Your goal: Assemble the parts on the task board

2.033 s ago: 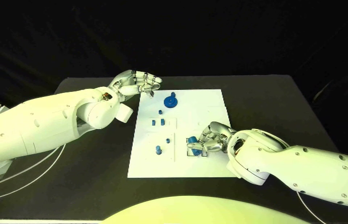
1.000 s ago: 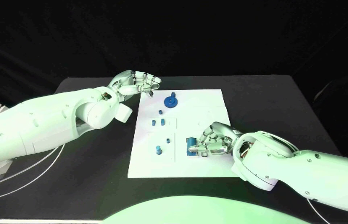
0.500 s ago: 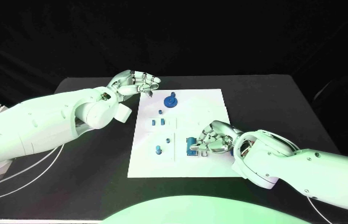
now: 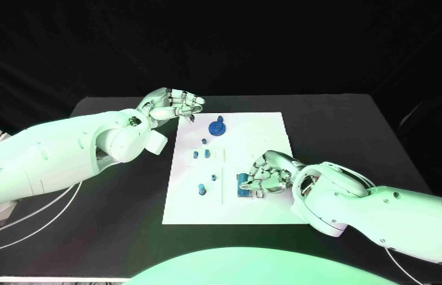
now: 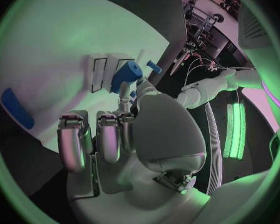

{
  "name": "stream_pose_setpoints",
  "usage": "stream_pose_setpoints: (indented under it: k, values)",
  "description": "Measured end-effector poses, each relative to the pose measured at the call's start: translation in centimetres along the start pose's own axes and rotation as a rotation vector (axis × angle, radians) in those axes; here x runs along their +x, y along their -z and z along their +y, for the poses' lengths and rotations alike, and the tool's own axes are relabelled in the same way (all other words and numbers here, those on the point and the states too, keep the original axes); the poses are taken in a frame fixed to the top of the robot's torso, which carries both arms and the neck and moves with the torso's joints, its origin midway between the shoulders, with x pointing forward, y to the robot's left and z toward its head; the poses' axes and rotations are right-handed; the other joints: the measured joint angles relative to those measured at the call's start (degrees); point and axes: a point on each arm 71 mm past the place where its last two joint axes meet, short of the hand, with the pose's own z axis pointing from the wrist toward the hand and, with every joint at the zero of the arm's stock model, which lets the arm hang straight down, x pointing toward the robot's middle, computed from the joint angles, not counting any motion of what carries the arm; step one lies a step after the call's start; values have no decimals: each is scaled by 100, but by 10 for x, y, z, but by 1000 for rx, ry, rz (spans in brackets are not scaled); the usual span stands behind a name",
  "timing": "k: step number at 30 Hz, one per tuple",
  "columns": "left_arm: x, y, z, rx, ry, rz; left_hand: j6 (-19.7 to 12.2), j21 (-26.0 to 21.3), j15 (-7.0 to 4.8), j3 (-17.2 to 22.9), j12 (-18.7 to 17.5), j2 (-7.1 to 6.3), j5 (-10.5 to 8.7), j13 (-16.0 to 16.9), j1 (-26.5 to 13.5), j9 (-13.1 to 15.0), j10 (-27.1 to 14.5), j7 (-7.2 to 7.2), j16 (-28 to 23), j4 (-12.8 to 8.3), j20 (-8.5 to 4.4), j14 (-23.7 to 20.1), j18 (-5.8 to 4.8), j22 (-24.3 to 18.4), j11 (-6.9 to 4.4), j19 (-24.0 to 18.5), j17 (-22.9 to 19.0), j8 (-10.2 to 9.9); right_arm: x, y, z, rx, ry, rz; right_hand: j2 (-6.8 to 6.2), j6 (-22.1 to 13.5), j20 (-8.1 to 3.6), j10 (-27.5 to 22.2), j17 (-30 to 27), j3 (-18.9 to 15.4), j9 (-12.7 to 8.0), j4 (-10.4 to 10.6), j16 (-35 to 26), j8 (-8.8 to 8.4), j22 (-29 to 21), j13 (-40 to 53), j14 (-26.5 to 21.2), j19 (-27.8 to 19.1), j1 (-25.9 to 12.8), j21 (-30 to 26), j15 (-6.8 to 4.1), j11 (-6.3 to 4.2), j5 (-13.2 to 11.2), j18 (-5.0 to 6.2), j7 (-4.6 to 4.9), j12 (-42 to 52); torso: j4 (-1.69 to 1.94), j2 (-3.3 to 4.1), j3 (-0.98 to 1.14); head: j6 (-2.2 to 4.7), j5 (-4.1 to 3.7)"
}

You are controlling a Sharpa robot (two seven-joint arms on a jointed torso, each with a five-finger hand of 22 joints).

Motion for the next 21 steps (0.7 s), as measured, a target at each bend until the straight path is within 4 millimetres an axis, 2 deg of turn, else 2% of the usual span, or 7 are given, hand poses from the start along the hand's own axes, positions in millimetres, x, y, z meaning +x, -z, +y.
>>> stream_pose_setpoints:
  k: [3,4,8,11,14,17,21]
  values:
    - [0,0,0,0,0,0,0,0,0,0,0,0,0,0,0,0,0,0,0,0,0,0,0,0,0,0,0,0,-1,0,1,-6,9,-10,-31,0,0,0,0,21,-4,7,0,0,0,0,0,0,60,0,0,0,-4,0,0,0,0,-1,-3,-1,1]
    - [0,0,0,0,0,0,0,0,0,0,0,0,0,0,0,0,0,0,0,0,0,0,0,0,0,0,0,0,0,1,-1,-4,13,-11,-63,0,0,0,1,74,-15,-10,0,0,0,0,0,0,223,0,0,0,13,0,0,0,1,-1,-3,-1,0]
    - [0,0,0,0,0,0,0,0,0,0,0,0,0,0,0,0,0,0,0,0,0,0,0,0,0,0,0,0,2,2,-7,14,29,-15,-95,28,0,0,5,110,-43,65,0,-24,-1,0,0,0,208,0,0,0,13,0,-28,0,3,-1,-3,-1,-5]
    - [-1,0,0,-1,0,-1,0,0,0,0,0,0,0,0,0,0,0,0,0,0,0,0,0,0,0,0,0,0,1,2,-7,14,41,-28,-220,28,0,0,5,223,-73,44,0,-23,-1,0,0,0,335,0,0,0,13,1,-28,0,8,-1,-3,-1,-5]
    - [-1,0,0,-1,0,-1,0,0,0,0,0,0,0,0,0,0,0,0,0,0,0,0,0,0,0,0,-1,0,-1,3,-8,15,49,-41,-222,58,0,0,4,255,-87,71,0,-46,-1,0,0,0,334,0,0,0,13,0,1,0,8,0,-3,-1,-4]
    - [-1,0,0,-2,-1,-2,0,0,18,0,0,0,0,0,0,-1,0,0,0,0,0,-18,0,0,0,0,-1,0,-2,3,-9,14,52,-50,-294,60,0,0,4,247,-99,98,0,-46,-1,0,0,0,206,0,0,0,13,0,3,0,7,0,-3,7,3]
    - [-1,0,0,-2,-1,-2,0,0,22,0,0,0,0,0,0,-1,0,0,0,0,0,-22,-1,0,0,0,-1,0,-2,3,-8,12,51,-54,-278,60,0,0,4,232,-102,113,0,-45,-1,0,0,0,105,0,1,0,13,0,3,0,4,1,-3,11,5]
